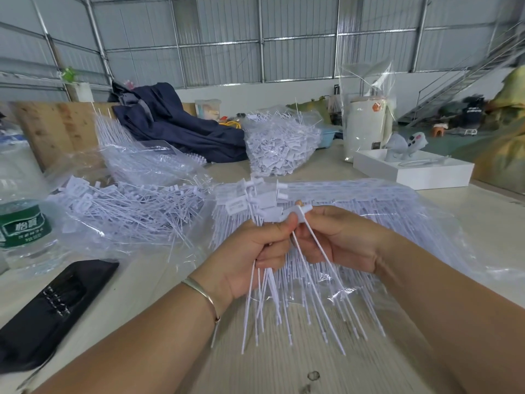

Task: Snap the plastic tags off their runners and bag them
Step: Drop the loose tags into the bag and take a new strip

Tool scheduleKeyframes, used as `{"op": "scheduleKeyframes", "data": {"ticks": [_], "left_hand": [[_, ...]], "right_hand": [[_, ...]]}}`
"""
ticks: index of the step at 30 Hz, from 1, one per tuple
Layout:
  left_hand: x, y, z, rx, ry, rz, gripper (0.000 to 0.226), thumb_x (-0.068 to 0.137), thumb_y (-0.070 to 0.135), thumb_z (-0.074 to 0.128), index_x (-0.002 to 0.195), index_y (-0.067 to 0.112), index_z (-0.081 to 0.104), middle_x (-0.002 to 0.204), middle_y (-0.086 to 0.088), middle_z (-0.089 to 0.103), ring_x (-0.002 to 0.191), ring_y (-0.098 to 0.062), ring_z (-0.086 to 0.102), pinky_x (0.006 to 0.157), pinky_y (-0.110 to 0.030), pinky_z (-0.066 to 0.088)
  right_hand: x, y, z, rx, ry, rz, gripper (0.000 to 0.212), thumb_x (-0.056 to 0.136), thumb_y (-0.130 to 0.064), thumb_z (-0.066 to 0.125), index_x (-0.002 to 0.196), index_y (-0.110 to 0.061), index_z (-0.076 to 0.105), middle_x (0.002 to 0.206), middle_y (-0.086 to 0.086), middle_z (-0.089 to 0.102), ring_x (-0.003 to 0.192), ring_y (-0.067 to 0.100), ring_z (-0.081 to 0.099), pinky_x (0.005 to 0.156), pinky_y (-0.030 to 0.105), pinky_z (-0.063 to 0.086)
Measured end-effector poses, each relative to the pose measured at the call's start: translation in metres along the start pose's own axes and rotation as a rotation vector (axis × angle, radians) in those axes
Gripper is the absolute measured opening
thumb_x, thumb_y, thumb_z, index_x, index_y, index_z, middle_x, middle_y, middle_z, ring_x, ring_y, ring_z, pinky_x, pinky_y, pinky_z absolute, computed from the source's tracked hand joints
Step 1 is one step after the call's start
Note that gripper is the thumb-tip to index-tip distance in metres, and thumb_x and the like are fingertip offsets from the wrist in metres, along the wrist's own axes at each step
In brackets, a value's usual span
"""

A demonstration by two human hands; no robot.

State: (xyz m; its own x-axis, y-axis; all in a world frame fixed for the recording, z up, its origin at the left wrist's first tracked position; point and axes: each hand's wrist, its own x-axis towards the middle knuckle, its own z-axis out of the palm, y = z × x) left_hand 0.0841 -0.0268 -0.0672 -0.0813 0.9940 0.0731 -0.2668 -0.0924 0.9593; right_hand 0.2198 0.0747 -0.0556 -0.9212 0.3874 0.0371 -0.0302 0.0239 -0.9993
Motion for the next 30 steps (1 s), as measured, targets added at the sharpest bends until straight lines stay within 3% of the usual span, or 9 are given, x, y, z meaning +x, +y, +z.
{"op": "scheduleKeyframes", "data": {"ticks": [3,6,7,10,14,19,22,25,30], "left_hand": [[0.004,0.002,-0.003,0.025,0.074,0.02,0.024,0.072,0.03,0.072,0.055,0.017,0.061,0.044,0.009,0.028,0.035,-0.002,0.02,0.038,-0.017,0.012],[0.006,0.004,-0.007,0.015,0.123,0.018,0.03,0.068,0.03,0.077,0.084,0.006,0.067,0.056,0.005,0.035,0.038,-0.003,0.02,0.035,-0.015,0.016],[0.007,0.003,-0.008,0.006,0.138,0.025,0.03,0.068,0.029,0.078,0.085,0.007,0.069,0.06,0.004,0.038,0.04,-0.003,0.021,0.035,-0.014,0.016],[0.008,0.002,-0.01,0.036,0.213,0.06,0.018,0.072,0.025,0.076,0.074,0.009,0.068,0.057,0.007,0.047,0.04,-0.003,0.025,0.034,-0.014,0.019],[0.01,-0.003,-0.012,0.183,0.344,0.075,0.029,0.088,0.018,0.069,0.064,0.006,0.061,0.054,0.0,0.052,0.036,-0.007,0.028,0.035,-0.016,0.023],[0.01,-0.004,-0.009,0.219,0.371,0.015,0.04,0.087,0.026,0.071,0.055,0.009,0.054,0.044,0.001,0.041,0.035,-0.01,0.025,0.037,-0.017,0.023],[0.01,-0.004,-0.008,0.232,0.384,0.009,0.041,0.084,0.031,0.073,0.054,0.011,0.053,0.049,-0.004,0.038,0.039,-0.013,0.026,0.042,-0.021,0.023],[0.01,-0.005,-0.008,0.23,0.399,0.034,0.043,0.084,0.028,0.074,0.05,0.012,0.053,0.047,-0.004,0.041,0.037,-0.013,0.031,0.04,-0.02,0.027],[0.01,-0.002,-0.009,0.267,0.353,0.053,0.045,0.086,0.021,0.071,0.047,0.013,0.049,0.044,-0.003,0.037,0.035,-0.012,0.028,0.037,-0.017,0.026]], "right_hand": [[0.002,0.002,0.003,0.118,0.052,-0.001,0.026,0.086,-0.039,0.066,0.065,-0.026,0.072,0.063,-0.003,0.059,0.058,0.011,0.053,0.052,0.02,0.044],[0.004,0.002,0.006,0.17,0.053,-0.007,0.016,0.081,-0.033,0.067,0.072,-0.02,0.069,0.066,0.002,0.059,0.058,0.014,0.05,0.05,0.02,0.039],[0.005,0.002,0.006,0.181,0.078,-0.014,0.017,0.082,-0.032,0.065,0.075,-0.018,0.066,0.064,0.002,0.056,0.054,0.013,0.046,0.048,0.02,0.038],[0.006,0.0,0.0,0.142,0.217,-0.088,0.014,0.094,-0.024,0.054,0.083,-0.015,0.051,0.059,0.002,0.053,0.048,0.012,0.038,0.043,0.02,0.028],[0.003,0.003,-0.004,0.038,0.342,-0.08,0.015,0.094,-0.018,0.06,0.08,-0.013,0.055,0.067,0.008,0.066,0.046,0.011,0.045,0.041,0.019,0.031],[0.004,0.003,-0.005,0.16,0.307,0.02,0.01,0.088,-0.02,0.065,0.08,-0.016,0.063,0.066,0.005,0.067,0.045,0.008,0.047,0.042,0.018,0.035],[0.004,0.002,-0.005,0.161,0.272,0.053,0.01,0.082,-0.027,0.066,0.076,-0.018,0.066,0.064,0.002,0.062,0.048,0.008,0.044,0.047,0.019,0.036],[0.005,0.002,-0.004,0.17,0.258,0.065,0.016,0.084,-0.026,0.063,0.07,-0.017,0.062,0.059,0.001,0.054,0.044,0.009,0.036,0.043,0.019,0.031],[0.003,-0.003,-0.005,0.1,0.29,0.08,0.021,0.072,-0.028,0.066,0.08,-0.01,0.061,0.052,0.0,0.051,0.044,0.01,0.034,0.042,0.02,0.027]]}}
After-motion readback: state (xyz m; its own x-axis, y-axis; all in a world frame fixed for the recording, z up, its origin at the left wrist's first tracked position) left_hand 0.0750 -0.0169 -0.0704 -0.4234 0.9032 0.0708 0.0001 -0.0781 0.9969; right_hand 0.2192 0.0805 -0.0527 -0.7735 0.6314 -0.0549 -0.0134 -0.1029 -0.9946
